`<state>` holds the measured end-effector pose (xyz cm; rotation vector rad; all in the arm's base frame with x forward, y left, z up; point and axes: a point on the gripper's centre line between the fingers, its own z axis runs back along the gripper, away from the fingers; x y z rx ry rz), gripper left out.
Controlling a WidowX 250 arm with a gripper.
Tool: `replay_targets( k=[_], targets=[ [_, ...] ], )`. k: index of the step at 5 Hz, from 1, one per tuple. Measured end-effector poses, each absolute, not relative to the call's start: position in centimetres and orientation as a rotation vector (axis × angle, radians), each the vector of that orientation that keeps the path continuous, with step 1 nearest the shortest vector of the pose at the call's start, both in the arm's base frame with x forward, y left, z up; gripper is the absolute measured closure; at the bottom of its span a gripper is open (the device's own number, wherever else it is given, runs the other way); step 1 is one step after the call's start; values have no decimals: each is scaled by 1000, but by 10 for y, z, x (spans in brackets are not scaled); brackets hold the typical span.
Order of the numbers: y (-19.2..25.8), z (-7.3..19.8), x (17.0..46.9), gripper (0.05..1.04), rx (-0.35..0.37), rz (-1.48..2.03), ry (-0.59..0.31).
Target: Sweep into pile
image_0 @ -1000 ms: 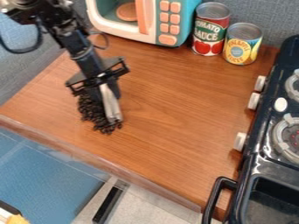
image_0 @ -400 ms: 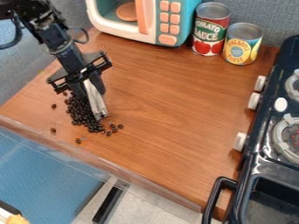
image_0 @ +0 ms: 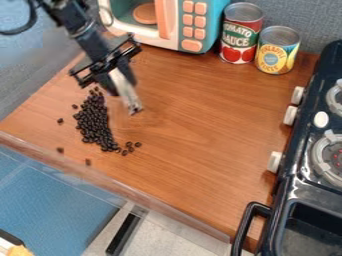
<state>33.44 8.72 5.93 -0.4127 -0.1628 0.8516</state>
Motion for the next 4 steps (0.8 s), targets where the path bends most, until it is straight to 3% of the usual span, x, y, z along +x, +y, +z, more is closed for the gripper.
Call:
replay_targets(
  k=[2,4],
  targets=[
    [31,52,336,711,-402,728,-98],
    [6,33,305,712,-348,625,-88]
  ],
)
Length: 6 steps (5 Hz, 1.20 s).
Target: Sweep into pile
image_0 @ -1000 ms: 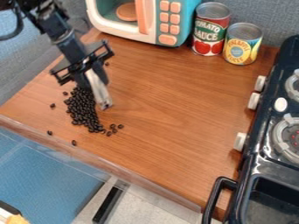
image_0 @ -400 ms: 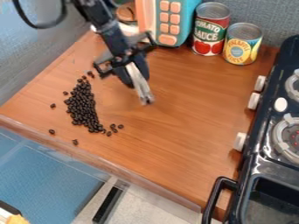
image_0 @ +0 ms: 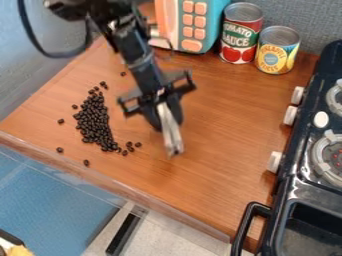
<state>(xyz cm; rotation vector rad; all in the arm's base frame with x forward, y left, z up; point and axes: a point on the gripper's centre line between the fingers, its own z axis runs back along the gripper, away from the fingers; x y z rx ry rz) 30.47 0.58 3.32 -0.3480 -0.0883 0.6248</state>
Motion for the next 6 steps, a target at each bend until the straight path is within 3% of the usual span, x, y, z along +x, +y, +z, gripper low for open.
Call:
replay_targets(
  k=[2,6],
  targets=[
    [22,18,277,711,-309,581,-128],
    [66,18,262,712,-288,637,-197]
  ],
)
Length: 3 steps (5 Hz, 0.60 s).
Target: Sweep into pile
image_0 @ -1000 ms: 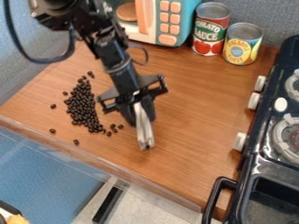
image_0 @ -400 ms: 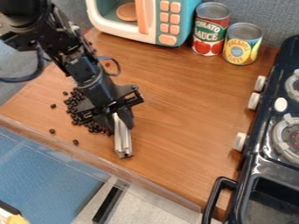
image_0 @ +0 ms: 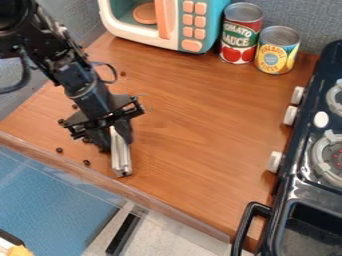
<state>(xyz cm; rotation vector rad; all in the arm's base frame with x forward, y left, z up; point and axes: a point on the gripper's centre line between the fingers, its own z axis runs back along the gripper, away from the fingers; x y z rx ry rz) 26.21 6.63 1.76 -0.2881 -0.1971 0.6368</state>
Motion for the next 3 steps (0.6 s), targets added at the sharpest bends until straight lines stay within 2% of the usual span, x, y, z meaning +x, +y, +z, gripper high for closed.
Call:
replay_targets(
  k=[2,3],
  targets=[
    [63,32,270,712,-345,650,-191],
    [53,51,294,712,-385,659,-214]
  ],
)
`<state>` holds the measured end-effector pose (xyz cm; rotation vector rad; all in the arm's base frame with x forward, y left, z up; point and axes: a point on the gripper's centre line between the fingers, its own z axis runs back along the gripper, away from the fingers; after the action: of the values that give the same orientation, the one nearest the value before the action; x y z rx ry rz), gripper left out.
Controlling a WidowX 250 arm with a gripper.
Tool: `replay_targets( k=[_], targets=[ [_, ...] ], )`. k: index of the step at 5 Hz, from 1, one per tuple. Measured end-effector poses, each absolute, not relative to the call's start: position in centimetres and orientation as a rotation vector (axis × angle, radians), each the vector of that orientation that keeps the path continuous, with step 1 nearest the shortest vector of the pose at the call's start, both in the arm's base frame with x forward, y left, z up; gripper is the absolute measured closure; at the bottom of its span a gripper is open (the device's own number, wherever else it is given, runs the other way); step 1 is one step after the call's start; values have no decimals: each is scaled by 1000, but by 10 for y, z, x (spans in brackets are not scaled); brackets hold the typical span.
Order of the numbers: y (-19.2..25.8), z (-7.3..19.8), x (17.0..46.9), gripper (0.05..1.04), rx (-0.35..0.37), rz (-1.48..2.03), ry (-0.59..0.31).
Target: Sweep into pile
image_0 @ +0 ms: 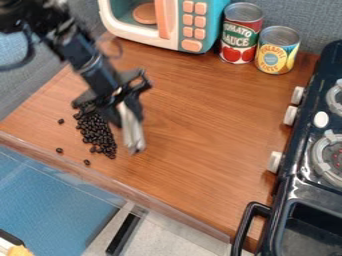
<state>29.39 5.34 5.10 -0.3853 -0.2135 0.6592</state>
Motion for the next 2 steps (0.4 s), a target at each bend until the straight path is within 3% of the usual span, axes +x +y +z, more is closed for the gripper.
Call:
replay_targets(
  k=[1,2],
  targets=[
    [58,64,327,711,-406,729,-234],
    [76,59,355,711,-376,841,-253]
  ],
)
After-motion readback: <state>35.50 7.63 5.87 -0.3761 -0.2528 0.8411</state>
